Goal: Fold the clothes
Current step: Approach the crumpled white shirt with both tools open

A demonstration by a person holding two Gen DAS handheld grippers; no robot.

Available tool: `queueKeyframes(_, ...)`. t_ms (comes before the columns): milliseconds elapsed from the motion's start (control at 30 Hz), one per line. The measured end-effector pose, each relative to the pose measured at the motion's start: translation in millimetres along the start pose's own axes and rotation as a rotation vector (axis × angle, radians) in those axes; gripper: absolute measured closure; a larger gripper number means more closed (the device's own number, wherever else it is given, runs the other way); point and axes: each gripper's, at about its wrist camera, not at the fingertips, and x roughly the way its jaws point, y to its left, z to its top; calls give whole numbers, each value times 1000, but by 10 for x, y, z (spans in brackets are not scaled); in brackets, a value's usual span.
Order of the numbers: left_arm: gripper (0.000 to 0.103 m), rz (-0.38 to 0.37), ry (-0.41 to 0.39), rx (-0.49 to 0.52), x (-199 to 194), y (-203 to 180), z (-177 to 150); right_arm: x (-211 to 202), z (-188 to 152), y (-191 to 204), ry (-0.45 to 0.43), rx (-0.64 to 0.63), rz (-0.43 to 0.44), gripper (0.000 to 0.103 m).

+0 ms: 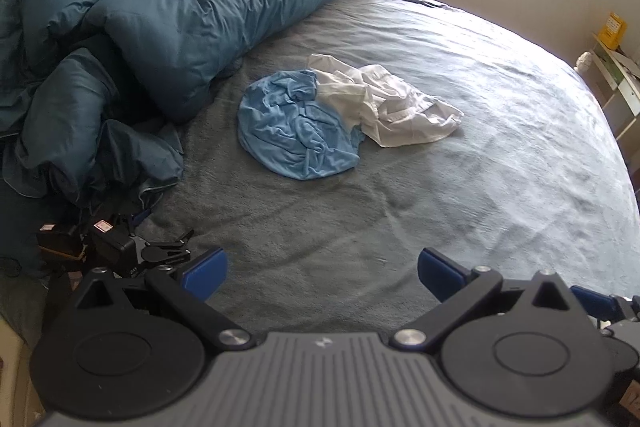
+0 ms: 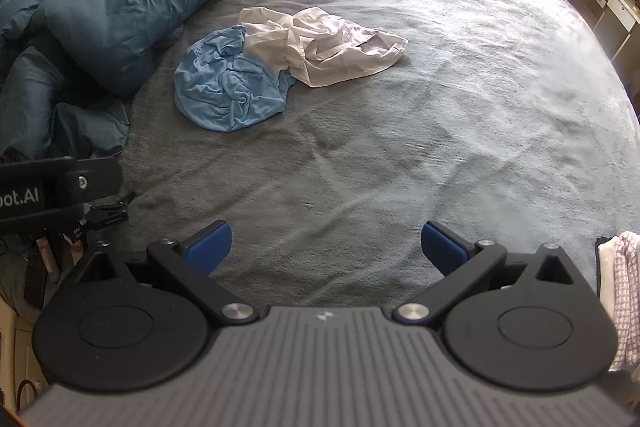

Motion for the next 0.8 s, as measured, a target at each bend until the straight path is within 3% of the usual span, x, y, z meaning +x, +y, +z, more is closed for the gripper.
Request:
queueKeyframes(200, 1, -46, -5, -30, -20, 34, 17, 42, 76, 166, -4, -29, -46, 1)
queueKeyframes(800, 1, -18, 38, 3, 174, -74, 129, 99, 62, 67, -1, 1, -96, 1)
